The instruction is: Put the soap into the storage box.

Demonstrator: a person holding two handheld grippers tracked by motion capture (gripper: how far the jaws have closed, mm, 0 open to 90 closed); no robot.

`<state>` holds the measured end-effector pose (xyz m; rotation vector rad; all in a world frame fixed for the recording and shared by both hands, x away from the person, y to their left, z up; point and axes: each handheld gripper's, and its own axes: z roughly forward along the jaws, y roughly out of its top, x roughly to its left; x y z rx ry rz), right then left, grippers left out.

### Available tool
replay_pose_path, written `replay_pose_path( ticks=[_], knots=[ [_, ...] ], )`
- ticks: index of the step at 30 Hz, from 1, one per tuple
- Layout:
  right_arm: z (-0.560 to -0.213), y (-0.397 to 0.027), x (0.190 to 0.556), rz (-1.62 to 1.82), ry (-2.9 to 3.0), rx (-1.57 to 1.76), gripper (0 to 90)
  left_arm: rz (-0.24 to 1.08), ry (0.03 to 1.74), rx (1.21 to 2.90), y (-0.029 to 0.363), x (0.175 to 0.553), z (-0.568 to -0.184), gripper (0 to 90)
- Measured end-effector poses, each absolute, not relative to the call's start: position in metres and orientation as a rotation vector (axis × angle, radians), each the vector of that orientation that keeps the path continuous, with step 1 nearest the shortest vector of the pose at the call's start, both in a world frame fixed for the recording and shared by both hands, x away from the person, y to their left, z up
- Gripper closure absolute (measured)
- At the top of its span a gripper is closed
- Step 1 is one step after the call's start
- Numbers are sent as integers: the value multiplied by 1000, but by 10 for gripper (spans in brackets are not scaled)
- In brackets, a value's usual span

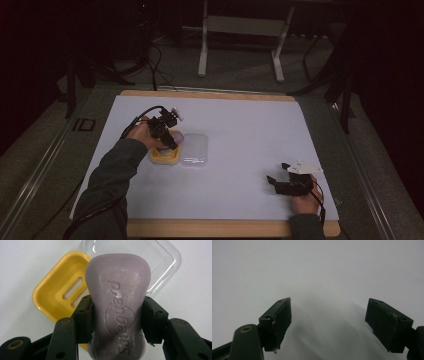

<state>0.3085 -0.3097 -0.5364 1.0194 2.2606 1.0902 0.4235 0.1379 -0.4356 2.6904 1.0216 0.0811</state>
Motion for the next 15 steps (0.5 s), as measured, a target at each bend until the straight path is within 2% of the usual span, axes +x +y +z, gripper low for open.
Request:
replay_pose_path(
  ticks=[15],
  knots=[
    [-536, -310, 308, 1091, 2259, 1019, 207, 103, 1107, 2657, 139, 428, -441, 500]
  ],
)
